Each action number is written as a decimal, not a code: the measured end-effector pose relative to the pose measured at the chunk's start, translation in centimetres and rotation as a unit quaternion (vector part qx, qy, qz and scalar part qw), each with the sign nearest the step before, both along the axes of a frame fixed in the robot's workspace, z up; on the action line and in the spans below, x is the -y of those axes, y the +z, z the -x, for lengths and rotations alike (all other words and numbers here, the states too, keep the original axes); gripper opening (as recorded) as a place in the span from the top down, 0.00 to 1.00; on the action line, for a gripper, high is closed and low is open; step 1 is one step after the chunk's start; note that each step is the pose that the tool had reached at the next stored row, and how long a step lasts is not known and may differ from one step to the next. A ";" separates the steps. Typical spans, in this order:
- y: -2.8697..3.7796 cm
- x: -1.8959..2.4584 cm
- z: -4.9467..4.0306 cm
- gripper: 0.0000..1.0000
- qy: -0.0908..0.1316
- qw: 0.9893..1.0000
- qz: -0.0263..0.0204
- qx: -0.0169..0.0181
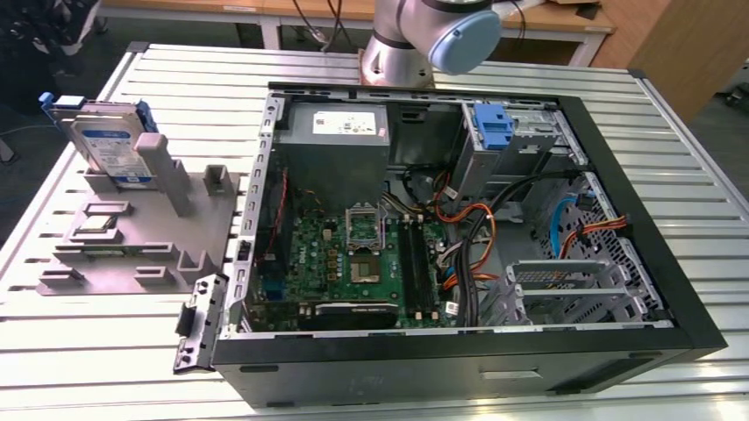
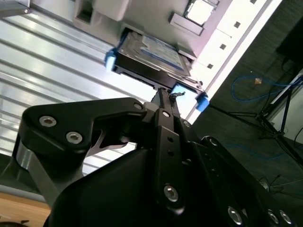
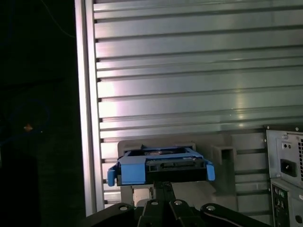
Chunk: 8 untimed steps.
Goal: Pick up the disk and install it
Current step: 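Reach for the disk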
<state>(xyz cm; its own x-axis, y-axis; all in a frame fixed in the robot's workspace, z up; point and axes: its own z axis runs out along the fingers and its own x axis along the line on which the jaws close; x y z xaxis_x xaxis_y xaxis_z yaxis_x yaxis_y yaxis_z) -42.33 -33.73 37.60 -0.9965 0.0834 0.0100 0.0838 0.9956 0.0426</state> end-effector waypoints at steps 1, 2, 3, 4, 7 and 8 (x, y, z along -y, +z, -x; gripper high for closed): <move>-0.04 -0.10 0.48 0.90 0.000 1.000 0.000 0.000; -0.10 -0.17 0.93 0.90 0.000 1.000 0.000 0.000; -0.14 -0.25 1.32 0.90 0.000 1.000 0.000 0.000; -0.20 -0.30 1.71 0.90 0.000 1.000 0.000 0.000; -0.31 -0.32 2.41 0.90 0.000 1.000 0.000 0.000; -0.31 -0.31 2.42 0.90 0.000 1.000 0.000 0.000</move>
